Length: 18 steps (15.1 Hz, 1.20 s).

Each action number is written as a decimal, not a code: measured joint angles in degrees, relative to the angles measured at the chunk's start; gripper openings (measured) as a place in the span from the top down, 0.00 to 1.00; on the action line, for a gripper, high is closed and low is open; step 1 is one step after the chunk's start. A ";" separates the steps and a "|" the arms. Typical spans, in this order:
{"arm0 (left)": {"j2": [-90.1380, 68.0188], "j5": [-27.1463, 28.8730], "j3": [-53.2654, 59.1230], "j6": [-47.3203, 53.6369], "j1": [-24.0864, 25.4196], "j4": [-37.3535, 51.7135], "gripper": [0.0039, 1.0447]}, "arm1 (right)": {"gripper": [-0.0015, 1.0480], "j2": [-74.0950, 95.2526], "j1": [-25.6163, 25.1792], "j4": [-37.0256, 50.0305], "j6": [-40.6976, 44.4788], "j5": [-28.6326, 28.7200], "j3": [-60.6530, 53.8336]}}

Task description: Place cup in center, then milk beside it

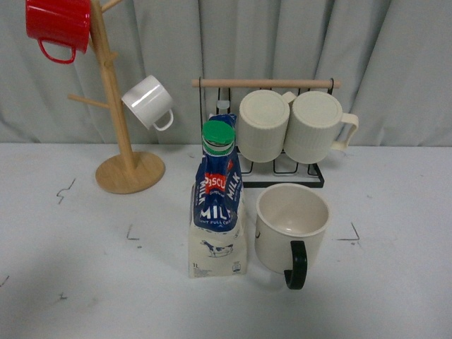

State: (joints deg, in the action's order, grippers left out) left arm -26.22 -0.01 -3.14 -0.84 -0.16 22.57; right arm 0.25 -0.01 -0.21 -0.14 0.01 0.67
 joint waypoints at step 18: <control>25.77 0.02 2.47 0.04 0.00 -22.99 0.99 | 0.06 0.00 0.00 0.00 0.02 0.00 0.00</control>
State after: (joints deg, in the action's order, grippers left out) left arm -0.45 0.01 -0.67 -0.80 -0.16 -0.43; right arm 0.25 -0.01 -0.21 -0.12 0.01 0.67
